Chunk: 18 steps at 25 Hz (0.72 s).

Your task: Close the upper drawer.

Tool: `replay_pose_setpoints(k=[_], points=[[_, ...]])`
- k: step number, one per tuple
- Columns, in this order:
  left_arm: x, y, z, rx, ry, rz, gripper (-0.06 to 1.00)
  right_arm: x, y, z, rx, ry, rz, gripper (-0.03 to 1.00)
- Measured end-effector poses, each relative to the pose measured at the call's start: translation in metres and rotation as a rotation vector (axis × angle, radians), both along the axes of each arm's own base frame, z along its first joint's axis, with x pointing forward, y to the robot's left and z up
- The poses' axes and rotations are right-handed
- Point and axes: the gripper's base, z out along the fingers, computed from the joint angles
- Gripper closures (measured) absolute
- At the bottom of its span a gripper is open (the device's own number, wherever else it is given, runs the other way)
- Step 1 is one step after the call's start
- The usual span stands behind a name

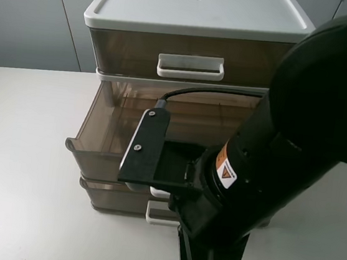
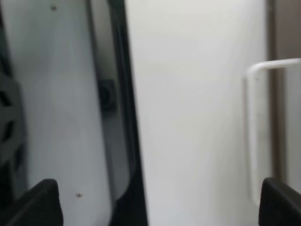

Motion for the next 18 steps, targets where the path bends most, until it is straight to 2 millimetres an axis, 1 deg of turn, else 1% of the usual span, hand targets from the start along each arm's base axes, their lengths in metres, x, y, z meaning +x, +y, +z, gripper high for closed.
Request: replay_pose_setpoints(k=[5,8,12,15,18], points=[[0.000,0.000,0.000,0.000,0.000,0.000,0.20,0.014,-0.002,-0.004,-0.007,-0.032,-0.078,0.34],[0.000,0.000,0.000,0.000,0.000,0.000,0.20,0.034,-0.007,-0.003,0.012,-0.122,-0.124,0.34],[0.000,0.000,0.000,0.000,0.000,0.000,0.20,0.053,-0.012,-0.001,0.047,-0.213,-0.165,0.34],[0.000,0.000,0.000,0.000,0.000,0.000,0.20,0.058,-0.013,0.000,0.052,-0.244,-0.166,0.34],[0.000,0.000,0.000,0.000,0.000,0.000,0.20,0.057,-0.012,0.000,0.056,-0.241,-0.164,0.34]])
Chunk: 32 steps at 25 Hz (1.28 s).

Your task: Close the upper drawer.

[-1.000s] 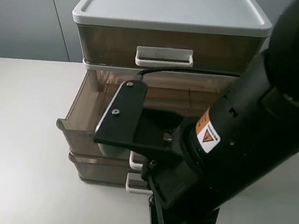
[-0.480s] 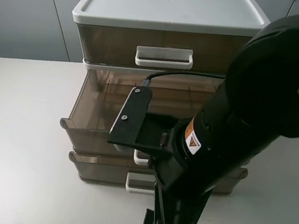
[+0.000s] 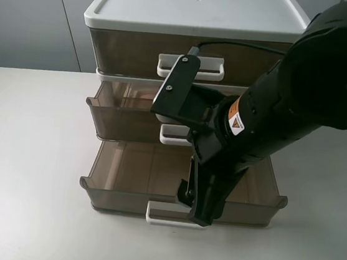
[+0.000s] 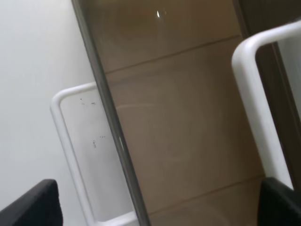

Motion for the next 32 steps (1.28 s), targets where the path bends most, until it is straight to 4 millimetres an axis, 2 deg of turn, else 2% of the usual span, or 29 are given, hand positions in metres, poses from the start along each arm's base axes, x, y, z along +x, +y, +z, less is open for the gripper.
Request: replay_pose_setpoints(k=[5,8,13,17,27,32], points=[[0.000,0.000,0.000,0.000,0.000,0.000,0.20,-0.007,0.004,0.002,0.027,0.027,0.026,0.34],[0.000,0.000,0.000,0.000,0.000,0.000,0.20,-0.005,0.009,-0.006,0.024,0.041,0.029,0.34],[0.000,0.000,0.000,0.000,0.000,0.000,0.20,0.013,0.010,-0.022,0.010,0.003,0.013,0.34],[0.000,0.000,0.000,0.000,0.000,0.000,0.20,0.026,0.006,-0.021,0.011,-0.077,-0.008,0.34],[0.000,0.000,0.000,0.000,0.000,0.000,0.20,0.042,0.008,-0.020,0.015,-0.243,0.018,0.34],[0.000,0.000,0.000,0.000,0.000,0.000,0.20,0.045,0.009,-0.027,-0.004,-0.242,0.006,0.34]])
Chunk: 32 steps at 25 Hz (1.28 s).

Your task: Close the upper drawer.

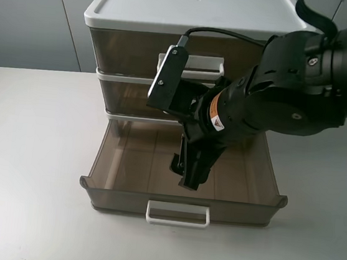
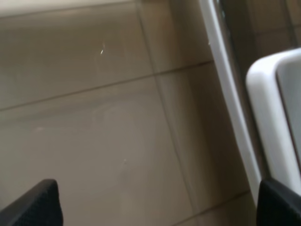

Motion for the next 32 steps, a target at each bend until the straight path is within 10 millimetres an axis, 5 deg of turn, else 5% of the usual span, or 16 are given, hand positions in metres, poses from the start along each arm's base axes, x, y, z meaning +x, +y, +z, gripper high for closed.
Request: replay_pose_setpoints(k=[9,15,19,24,32], points=[[0.000,0.000,0.000,0.000,0.000,0.000,0.20,-0.004,0.000,0.002,-0.011,-0.005,-0.024,0.34],[0.000,0.000,0.000,0.000,0.000,0.000,0.20,-0.041,0.001,0.036,0.071,0.057,-0.023,0.34],[0.000,0.000,0.000,0.000,0.000,0.000,0.20,-0.066,-0.016,0.062,0.135,0.201,-0.091,0.34],[0.000,0.000,0.000,0.000,0.000,0.000,0.20,-0.077,-0.064,0.098,0.174,0.261,-0.214,0.34],[0.000,0.000,0.000,0.000,0.000,0.000,0.20,-0.070,-0.189,0.147,0.286,0.009,-0.730,0.34]])
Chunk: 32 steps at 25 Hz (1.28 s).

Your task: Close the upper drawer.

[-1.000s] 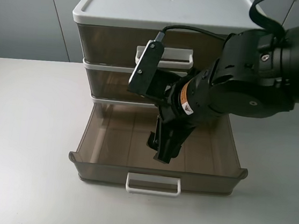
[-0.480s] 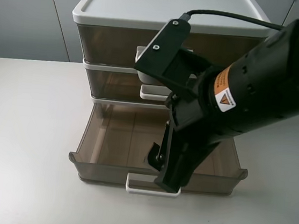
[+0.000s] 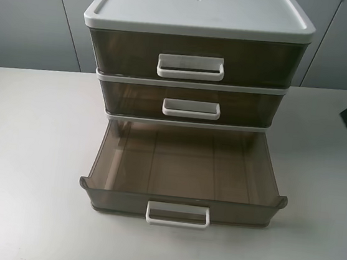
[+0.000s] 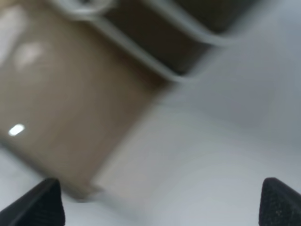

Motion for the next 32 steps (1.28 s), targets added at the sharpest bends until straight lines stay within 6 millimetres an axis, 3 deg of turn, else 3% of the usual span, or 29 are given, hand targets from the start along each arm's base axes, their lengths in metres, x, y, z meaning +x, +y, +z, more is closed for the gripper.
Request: replay_pose_setpoints(k=[4,7,12,20,24,32], points=[[0.000,0.000,0.000,0.000,0.000,0.000,0.20,-0.029,-0.045,0.013,-0.027,-0.072,-0.291,0.34],[0.000,0.000,0.000,0.000,0.000,0.000,0.20,-0.055,-0.056,0.018,0.020,-0.102,-0.433,0.34],[0.000,0.000,0.000,0.000,0.000,0.000,0.20,-0.083,-0.060,0.006,0.089,-0.156,-0.514,0.34],[0.000,0.000,0.000,0.000,0.000,0.000,0.20,-0.118,-0.057,-0.049,0.241,-0.327,-0.507,0.34],[0.000,0.000,0.000,0.000,0.000,0.000,0.20,-0.140,-0.053,-0.051,0.282,-0.481,-0.512,0.34],[0.000,0.000,0.000,0.000,0.000,0.000,0.20,-0.142,-0.047,-0.062,0.288,-0.411,-0.497,0.34]])
